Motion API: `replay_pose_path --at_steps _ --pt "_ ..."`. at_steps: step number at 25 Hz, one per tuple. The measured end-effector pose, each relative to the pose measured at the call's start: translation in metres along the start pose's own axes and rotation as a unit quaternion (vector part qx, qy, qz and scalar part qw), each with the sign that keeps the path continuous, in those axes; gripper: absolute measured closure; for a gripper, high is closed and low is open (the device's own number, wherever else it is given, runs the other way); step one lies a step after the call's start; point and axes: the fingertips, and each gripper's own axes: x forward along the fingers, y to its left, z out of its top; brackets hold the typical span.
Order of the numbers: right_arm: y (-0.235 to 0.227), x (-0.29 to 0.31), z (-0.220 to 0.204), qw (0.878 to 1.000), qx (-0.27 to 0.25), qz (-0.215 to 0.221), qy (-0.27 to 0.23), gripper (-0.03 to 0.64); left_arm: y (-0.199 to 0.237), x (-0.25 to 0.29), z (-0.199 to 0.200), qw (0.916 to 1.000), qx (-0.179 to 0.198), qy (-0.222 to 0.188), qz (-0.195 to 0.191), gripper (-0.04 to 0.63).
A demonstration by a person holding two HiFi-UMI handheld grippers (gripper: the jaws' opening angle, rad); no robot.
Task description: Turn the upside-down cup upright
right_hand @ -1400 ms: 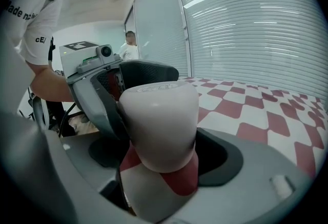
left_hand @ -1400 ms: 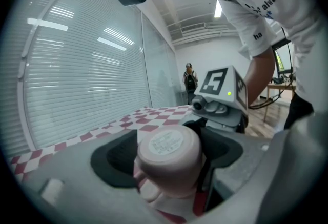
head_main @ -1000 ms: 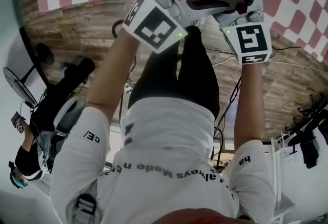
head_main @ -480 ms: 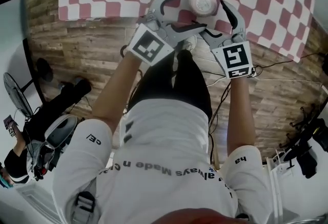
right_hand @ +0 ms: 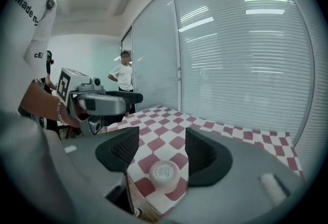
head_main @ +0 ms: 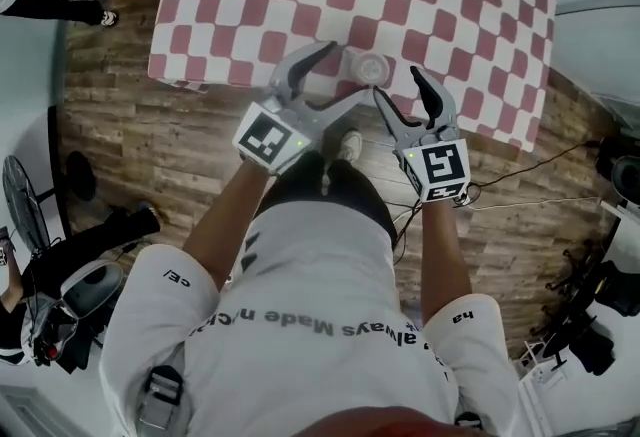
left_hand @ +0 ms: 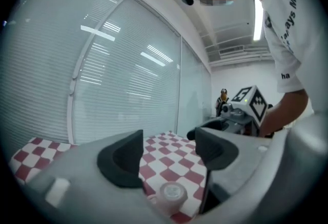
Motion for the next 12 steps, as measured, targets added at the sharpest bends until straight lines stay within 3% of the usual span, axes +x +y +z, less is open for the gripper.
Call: replay_pose_path --at_steps 8,12 --pt "0.013 -0.061 0.082 0.998 0.012 -0.044 -0.046 0.377 -0.007 -0.039 0.085 0.9977 -0.013 -0.030 0.059 0.347" --pt "0.019 -0.090 0.120 0.994 0.026 -0.068 -0.078 0.397 -0.017 -0.052 0.114 0.9968 -0.013 -0.039 0.068 0.376"
